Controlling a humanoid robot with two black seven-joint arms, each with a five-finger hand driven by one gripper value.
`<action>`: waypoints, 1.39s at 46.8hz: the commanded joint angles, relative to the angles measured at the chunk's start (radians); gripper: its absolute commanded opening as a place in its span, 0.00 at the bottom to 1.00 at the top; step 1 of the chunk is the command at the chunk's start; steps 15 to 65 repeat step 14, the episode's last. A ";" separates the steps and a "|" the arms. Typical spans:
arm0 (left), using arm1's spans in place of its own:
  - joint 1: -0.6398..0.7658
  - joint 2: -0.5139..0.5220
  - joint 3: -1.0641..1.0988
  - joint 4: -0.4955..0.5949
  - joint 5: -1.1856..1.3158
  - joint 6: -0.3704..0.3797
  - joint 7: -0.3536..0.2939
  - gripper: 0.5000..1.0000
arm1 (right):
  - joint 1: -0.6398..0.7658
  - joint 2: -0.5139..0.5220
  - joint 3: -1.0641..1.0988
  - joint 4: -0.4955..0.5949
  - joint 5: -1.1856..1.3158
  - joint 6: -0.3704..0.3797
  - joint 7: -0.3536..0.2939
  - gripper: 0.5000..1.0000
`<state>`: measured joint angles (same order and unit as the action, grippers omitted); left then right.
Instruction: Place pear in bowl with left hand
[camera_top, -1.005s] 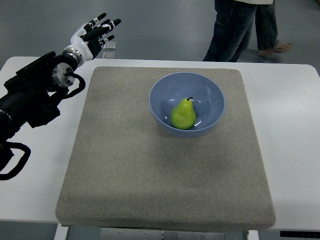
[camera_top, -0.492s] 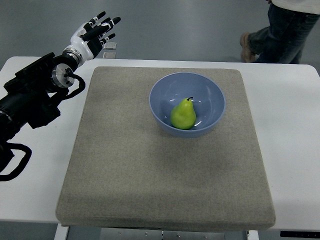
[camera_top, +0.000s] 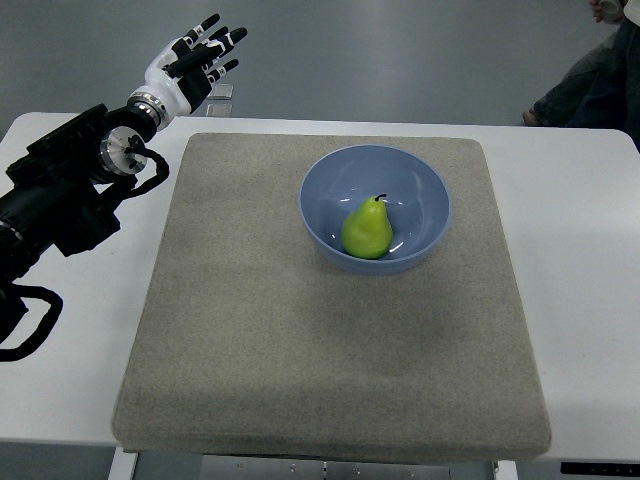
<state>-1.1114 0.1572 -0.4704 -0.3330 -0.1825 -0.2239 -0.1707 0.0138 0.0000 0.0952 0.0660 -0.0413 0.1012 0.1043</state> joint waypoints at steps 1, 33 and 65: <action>-0.001 0.007 -0.022 0.000 0.000 -0.003 -0.001 0.98 | 0.000 0.000 0.000 0.002 0.003 0.006 0.000 0.85; 0.002 0.010 -0.028 -0.001 0.001 -0.005 -0.001 0.98 | 0.000 0.000 0.000 0.049 0.003 0.035 0.000 0.85; 0.002 0.010 -0.028 -0.001 0.001 -0.005 -0.001 0.98 | 0.000 0.000 0.000 0.049 0.003 0.035 0.000 0.85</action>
